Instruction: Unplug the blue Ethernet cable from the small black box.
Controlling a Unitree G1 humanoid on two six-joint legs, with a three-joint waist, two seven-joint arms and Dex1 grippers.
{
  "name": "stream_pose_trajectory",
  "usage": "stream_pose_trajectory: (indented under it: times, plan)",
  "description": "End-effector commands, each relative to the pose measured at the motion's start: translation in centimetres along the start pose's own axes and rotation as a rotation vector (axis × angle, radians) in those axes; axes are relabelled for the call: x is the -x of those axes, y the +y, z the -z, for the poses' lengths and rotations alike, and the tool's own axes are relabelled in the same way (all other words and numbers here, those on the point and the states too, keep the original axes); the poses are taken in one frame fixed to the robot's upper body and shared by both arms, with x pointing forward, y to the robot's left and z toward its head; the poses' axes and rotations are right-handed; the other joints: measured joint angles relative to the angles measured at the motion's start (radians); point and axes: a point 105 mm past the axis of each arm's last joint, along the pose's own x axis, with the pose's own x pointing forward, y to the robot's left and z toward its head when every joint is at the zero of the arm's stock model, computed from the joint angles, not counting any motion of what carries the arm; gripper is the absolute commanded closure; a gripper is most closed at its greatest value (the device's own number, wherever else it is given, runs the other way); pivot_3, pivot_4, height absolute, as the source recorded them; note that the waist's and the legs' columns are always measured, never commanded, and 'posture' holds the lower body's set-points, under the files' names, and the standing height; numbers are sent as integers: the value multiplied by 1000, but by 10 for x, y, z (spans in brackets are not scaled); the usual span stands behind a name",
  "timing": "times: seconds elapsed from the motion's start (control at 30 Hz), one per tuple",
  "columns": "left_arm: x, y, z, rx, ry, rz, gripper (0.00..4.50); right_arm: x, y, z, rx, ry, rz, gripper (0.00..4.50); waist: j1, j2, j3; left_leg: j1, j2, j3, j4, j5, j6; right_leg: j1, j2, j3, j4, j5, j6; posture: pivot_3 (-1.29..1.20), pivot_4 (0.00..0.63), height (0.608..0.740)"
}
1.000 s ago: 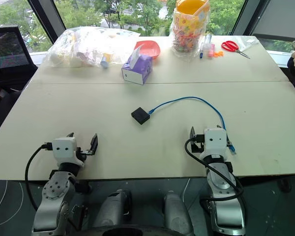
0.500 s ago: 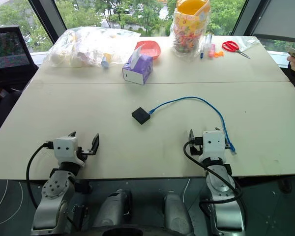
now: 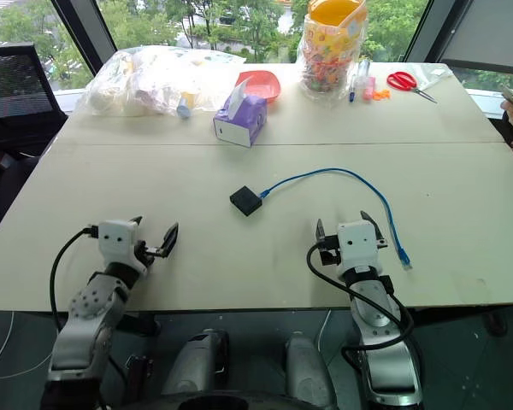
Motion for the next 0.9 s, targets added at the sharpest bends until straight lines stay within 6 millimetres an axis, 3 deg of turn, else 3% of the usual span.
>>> stream_pose_trajectory:
  times: [0.03, 0.1, 0.17, 0.27, 0.4, 0.63, 0.8, 0.9]
  plan:
    - [-10, 14, -35, 6, -96, 3, 32, -8, -4, -21, 26, -67, -77, 0, 0, -1, 0, 0, 0, 0, 0, 0, 0, 0, 0, 0, 0, 0, 0, 0, 150, 735]
    - [-16, 24, -47, -7, -112, 6, 32, -17, -4, -32, 37, -73, -167, 0, -3, -1, 0, 0, 0, 0, 0, 0, 0, 0, 1, 0, 1, 0, 0, 0, 150, 735]
    - [-21, 21, -56, -25, -122, 78, 32, -27, -4, -48, 50, -93, -255, 0, -4, -1, 1, 1, 0, 0, 0, 0, 0, 0, 2, 0, 1, 0, 1, 0, 150, 735]
    - [-33, 0, -59, -51, -90, 269, 32, -46, 1, -74, 160, -101, -457, 0, -2, -1, 1, 1, 0, 0, 0, 0, 1, 0, 2, 0, 3, 0, 1, 0, 150, 735]
    - [-39, -24, -62, -63, -52, 464, 32, -71, -3, -94, 342, -37, -623, 0, 1, -2, 2, 1, 0, 0, 2, 0, 1, 0, 2, 0, 6, 0, 1, 0, 150, 735]
    - [-53, -43, -90, -184, -122, 575, 32, -114, 7, -102, 630, 123, -950, 0, -4, -2, 3, 0, 0, 0, 1, 1, 1, -2, 3, 0, 7, 0, 2, 0, 150, 735]
    - [-53, -40, -92, -214, -134, 534, 32, -130, 16, -102, 754, 268, -1120, 0, -7, -1, 6, 0, 0, 2, 0, 1, 1, -5, 3, 1, 11, 1, 7, 0, 150, 735]
    - [-49, -37, -90, -195, -140, 503, 32, -135, 32, -106, 809, 305, -1197, 0, -6, -1, 6, -1, 1, 2, -2, 1, 1, -7, 4, 1, 13, 1, 8, 0, 150, 735]
